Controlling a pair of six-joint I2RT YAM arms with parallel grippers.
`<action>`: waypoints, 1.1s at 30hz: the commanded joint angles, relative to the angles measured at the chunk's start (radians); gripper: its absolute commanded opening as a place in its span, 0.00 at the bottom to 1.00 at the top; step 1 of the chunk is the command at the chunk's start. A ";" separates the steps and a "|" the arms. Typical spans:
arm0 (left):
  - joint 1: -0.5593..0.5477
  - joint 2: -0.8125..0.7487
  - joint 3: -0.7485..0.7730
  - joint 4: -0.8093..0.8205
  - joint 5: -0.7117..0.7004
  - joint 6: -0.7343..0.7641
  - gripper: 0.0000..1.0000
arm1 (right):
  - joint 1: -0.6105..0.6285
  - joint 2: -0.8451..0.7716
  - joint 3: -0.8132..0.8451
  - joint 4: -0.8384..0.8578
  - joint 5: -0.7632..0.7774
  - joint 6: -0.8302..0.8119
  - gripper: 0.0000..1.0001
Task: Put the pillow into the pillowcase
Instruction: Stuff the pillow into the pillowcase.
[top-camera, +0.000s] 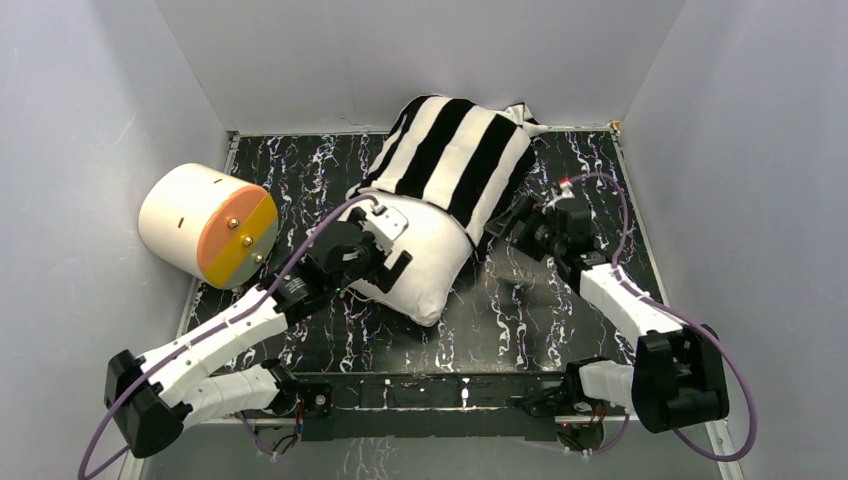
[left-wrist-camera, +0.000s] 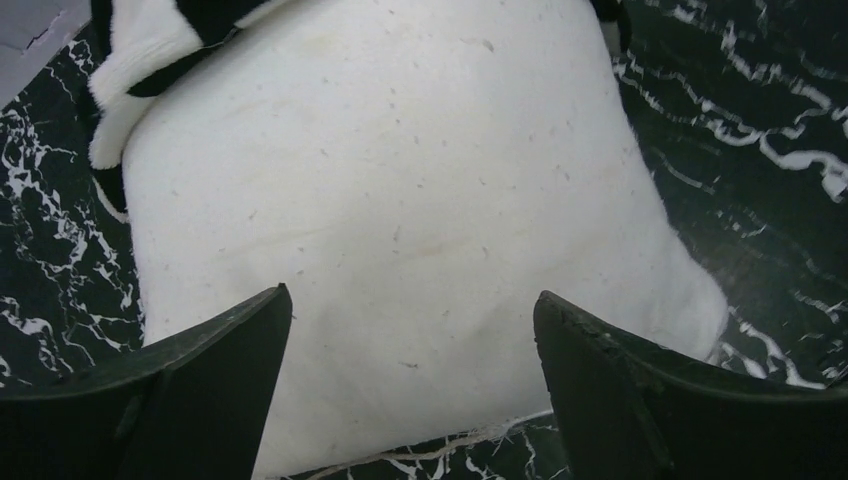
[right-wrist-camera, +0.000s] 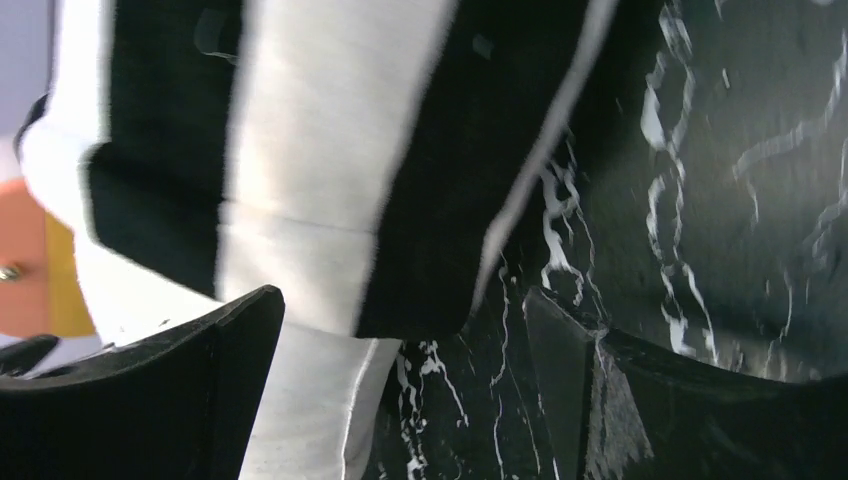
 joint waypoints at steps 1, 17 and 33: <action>-0.074 0.067 0.021 -0.014 -0.117 0.146 0.97 | -0.073 -0.004 -0.167 0.369 -0.189 0.361 0.99; -0.214 0.258 -0.088 0.233 -0.302 0.235 0.78 | -0.029 0.394 -0.129 0.885 -0.296 0.497 0.80; -0.384 0.161 0.131 0.184 -0.289 -0.075 0.00 | -0.006 -0.207 0.144 0.011 -0.170 0.021 0.00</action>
